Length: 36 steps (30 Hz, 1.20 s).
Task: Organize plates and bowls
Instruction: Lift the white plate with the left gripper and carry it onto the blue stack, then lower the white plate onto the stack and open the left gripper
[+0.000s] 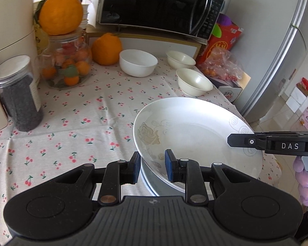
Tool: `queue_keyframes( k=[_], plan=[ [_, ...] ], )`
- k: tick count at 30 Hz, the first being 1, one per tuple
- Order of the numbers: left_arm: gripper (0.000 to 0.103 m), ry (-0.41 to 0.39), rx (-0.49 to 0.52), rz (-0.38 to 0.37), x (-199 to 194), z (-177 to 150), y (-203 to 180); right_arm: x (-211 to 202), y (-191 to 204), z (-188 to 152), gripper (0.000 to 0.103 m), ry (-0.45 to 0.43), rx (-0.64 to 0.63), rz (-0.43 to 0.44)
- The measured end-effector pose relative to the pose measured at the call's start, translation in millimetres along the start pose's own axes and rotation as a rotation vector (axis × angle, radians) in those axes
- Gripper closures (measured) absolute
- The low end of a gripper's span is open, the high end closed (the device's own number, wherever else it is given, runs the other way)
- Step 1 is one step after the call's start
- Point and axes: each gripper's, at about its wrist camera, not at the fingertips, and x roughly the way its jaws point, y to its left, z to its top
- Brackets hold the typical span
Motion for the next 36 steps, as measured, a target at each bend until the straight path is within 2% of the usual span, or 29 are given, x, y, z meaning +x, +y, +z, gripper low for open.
queue_keyframes(
  k=[23,36],
  plan=[
    [0.080,0.080,0.165,0.096,20,-13,-32,15,-7,-12,0.076,0.175,-0.008,-0.111],
    [0.080,0.088,0.278,0.194,24,-19,-47,18,-1,-15,0.075,0.185,-0.058,-0.163]
  ],
)
